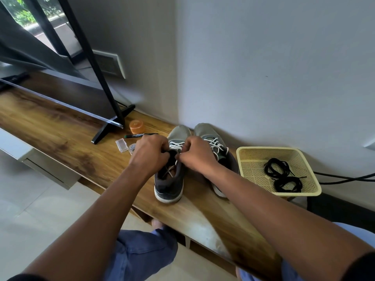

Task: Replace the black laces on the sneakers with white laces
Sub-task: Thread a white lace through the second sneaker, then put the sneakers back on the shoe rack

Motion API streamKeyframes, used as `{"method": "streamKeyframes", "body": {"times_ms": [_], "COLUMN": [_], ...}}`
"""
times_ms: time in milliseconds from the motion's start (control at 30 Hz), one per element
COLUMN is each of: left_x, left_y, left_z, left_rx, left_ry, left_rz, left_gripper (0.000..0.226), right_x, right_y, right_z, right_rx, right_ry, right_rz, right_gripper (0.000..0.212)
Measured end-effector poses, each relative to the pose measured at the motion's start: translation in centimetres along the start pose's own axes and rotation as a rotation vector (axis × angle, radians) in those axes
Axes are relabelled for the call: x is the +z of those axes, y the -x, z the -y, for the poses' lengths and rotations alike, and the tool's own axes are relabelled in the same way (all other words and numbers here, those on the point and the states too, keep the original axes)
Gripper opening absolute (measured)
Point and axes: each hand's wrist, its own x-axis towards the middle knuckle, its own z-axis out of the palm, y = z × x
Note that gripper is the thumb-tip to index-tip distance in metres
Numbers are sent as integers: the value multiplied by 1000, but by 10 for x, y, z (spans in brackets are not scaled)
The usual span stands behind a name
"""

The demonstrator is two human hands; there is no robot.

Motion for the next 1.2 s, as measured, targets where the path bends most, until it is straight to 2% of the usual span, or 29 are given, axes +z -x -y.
{"method": "streamKeyframes", "body": {"times_ms": [167, 300, 433, 500, 533, 600, 633, 733, 767, 833, 967, 1033, 1200], "left_x": [-2, -4, -2, -3, -5, -9, -12, -18, -17, -13, 5, 10, 20], "left_y": [4, 5, 6, 7, 7, 12, 17, 36, 43, 56, 76, 79, 92], "left_z": [-1, -1, -1, -3, -5, -7, -8, -15, -18, -27, -40, -39, -47], "left_rx": [-4, 22, 8, -3, -2, 1, -2, -29, -41, -72, -106, -117, -142], "left_ry": [11, 4, -27, -46, -57, -76, -95, -208, -254, -347, -478, -499, -468], "left_rz": [10, 12, 10, 24, 25, 11, -12, -74, -70, 1, 214, 234, 163], "left_gripper": [14, 17, 17, 9, 9, 28, 30, 24, 28, 41, 47, 41, 29], "right_x": [12, 21, 23, 15, 8, -8, -17, -37, -43, -54, -59, -55, -56], "right_y": [9, 13, 13, 10, 9, 12, 17, 36, 44, 60, 87, 94, 109], "right_z": [1, 0, -4, -5, -5, -2, -1, -2, -4, -11, -30, -35, -35], "right_rx": [-143, -196, -218, -251, -264, -287, -297, -311, -302, -253, -255, -269, -291], "right_ry": [156, 170, 198, 223, 249, 323, 367, 548, 593, 715, 928, 961, 977], "right_rz": [-111, -153, -115, -60, -30, 1, -1, -56, -65, -37, 14, 8, -20], "right_gripper": [28, 32, 32, 32, 33, 34, 32, 30, 29, 12, 20, 20, 20]}}
